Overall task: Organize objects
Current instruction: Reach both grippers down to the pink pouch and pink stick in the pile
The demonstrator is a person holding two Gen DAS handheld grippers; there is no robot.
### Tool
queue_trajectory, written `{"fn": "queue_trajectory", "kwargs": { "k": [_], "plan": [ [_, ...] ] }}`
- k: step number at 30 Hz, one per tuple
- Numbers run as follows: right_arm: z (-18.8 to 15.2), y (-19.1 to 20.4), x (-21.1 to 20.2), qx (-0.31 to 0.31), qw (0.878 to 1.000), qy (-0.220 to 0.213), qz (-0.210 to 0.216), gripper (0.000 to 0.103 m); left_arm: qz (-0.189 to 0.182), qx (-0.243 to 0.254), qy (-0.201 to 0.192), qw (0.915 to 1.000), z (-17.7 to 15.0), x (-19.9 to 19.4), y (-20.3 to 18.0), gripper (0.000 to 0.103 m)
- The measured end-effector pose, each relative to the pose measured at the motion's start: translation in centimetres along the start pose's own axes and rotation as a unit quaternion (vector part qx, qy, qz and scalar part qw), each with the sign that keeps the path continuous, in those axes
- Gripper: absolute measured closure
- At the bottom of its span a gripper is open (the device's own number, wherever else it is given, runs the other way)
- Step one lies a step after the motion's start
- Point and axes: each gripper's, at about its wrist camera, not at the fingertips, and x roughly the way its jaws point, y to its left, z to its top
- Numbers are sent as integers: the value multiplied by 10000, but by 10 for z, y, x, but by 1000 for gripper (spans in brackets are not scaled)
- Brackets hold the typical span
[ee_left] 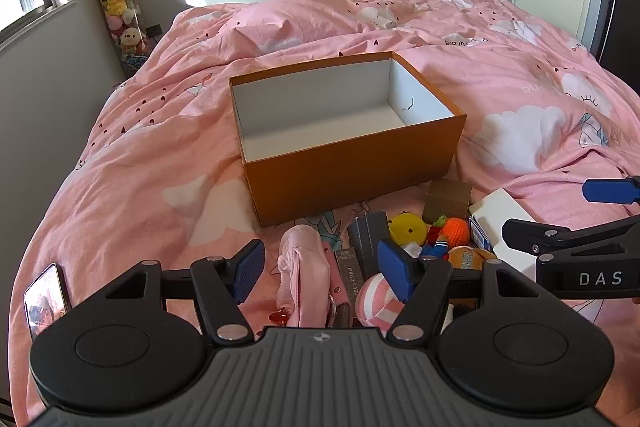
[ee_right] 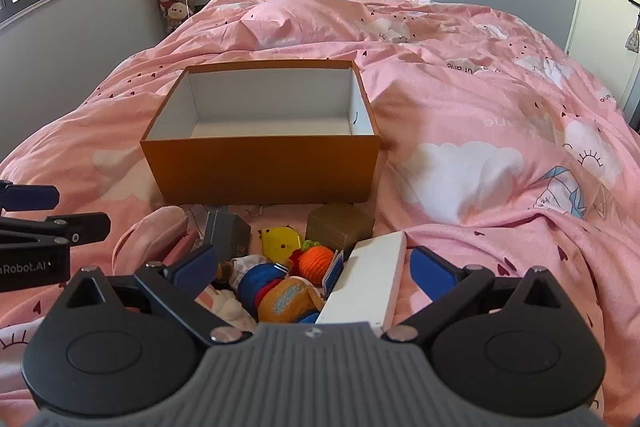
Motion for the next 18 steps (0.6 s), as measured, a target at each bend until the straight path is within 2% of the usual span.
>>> {"fn": "queue_trajectory", "kwargs": {
  "k": [13,18],
  "plan": [
    [0,-3,3,31,10000,42,36,1,-7,-25,12,10000,0,0,-1,27],
    [1,0,12,-16,9996,157,218,1,-62,-175,141,9997,2,5,4,29]
  ]
}}
